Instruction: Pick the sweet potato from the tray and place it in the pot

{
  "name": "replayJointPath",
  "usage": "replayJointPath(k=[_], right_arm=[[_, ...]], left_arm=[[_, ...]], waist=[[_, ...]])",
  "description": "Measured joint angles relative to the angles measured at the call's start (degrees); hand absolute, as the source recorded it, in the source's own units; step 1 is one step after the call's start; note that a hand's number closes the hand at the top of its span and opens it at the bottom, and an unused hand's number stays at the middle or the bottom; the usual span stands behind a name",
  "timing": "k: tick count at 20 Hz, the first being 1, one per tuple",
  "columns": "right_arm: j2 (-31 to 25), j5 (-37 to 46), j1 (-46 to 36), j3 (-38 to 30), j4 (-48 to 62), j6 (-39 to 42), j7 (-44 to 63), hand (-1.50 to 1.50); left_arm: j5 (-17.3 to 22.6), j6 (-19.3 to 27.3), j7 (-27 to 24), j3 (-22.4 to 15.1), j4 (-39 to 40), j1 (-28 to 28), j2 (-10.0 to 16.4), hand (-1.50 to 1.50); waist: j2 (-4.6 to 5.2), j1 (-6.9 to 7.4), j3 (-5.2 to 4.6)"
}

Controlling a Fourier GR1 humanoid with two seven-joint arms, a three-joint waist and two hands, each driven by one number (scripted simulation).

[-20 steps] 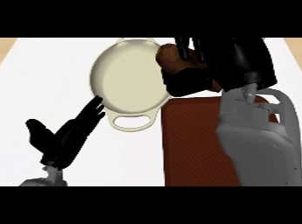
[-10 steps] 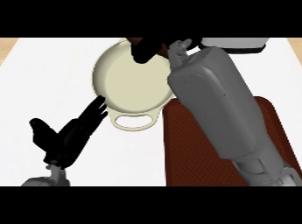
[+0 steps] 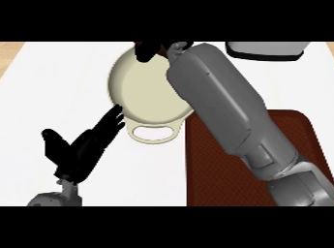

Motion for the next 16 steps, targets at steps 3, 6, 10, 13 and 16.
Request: replayJointPath(k=[3, 6, 10, 13, 16], right_arm=[[0.00, -3.29, -1.16, 0.52, 5.73, -3.50, -3.67, 1.50], [0.00, -6.34, -2.39, 1.79, 10.55, -5.87, -5.62, 1.50], [0.00, -11.22, -2.84, 2.27, 14.82, -7.77, -6.82, -1.50], [0.00, -16.48, -1.87, 0.62, 15.82, -9.37, -8.53, -1.50], [0.00, -21.82, -0.96, -1.69, 16.09, -10.98, -11.68, -1.50]], left_arm=[[-0.44, 0.55, 0.83, -0.70, -0.04, -0.95, -0.70, 0.00], [-0.21, -0.11, 1.01, -0.58, 0.54, -2.09, -0.46, 0.00], [-0.50, -0.26, 1.22, -1.52, 0.61, -2.77, -1.04, 0.00], [-0.48, -0.57, 1.22, -1.59, 1.56, -4.19, -1.25, 0.00], [-0.70, -0.68, 1.08, -2.26, 1.37, -4.34, -1.65, 0.00]], waist=[[0.31, 0.91, 0.00], [0.62, 2.05, -0.03], [0.94, 3.49, -0.04], [1.28, 4.35, -0.02], [1.49, 5.17, 0.03]])
